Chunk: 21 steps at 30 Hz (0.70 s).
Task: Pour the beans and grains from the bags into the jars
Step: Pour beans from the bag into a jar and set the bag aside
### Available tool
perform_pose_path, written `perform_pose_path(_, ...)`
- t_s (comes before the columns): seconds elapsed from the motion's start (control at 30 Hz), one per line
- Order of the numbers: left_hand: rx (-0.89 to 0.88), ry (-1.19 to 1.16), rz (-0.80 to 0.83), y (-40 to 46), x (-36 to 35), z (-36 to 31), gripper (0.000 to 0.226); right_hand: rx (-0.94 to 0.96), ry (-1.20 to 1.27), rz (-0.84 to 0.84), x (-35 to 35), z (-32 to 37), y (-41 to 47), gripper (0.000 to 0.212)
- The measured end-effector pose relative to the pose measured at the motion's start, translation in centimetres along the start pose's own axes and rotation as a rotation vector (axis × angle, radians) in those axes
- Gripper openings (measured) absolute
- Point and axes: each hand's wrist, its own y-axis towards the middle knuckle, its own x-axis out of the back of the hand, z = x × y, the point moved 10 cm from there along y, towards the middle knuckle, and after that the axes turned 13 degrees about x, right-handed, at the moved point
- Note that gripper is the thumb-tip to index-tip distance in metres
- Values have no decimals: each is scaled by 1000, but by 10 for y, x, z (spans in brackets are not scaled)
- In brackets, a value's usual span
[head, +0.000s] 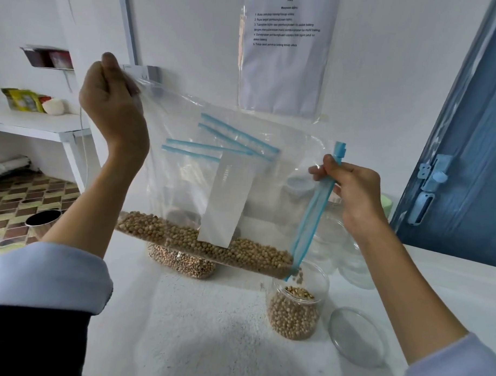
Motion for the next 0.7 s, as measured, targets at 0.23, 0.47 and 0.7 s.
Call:
perform_pose_path(0.23,-11,17,2,3,3,-2,38,-10,-32,6,-6,-2,2,24)
perform_pose_path(0.47,2,5,8,8,1,-4,40,-10,20,-41,-7,3,1,23)
perform_pose_path(0.7,3,-21,26,10,0,-1,40,-21,30,-69,-2,5,2,23)
